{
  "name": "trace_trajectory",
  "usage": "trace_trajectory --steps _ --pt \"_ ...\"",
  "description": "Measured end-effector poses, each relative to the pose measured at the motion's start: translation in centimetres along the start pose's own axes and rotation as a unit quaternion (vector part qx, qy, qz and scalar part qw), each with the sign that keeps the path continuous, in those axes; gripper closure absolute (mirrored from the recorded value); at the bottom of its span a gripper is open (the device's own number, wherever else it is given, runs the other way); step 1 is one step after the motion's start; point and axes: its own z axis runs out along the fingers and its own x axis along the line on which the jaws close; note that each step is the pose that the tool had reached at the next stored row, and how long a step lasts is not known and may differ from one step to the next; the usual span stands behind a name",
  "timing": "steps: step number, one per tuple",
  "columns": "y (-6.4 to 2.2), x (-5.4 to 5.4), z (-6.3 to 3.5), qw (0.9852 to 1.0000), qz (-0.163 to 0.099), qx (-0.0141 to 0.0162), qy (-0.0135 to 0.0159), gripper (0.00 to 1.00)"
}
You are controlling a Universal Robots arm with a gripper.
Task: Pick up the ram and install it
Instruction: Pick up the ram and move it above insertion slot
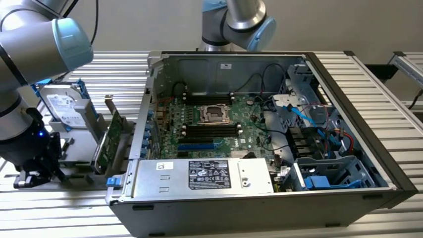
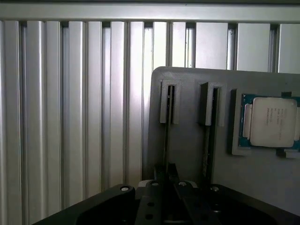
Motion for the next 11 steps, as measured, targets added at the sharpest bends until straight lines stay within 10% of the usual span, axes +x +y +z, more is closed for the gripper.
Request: trace_trajectory --steps 11 --pt "-0.05 0.0 -1.09 1.0000 0.000 -0.0001 0.0000 0.86"
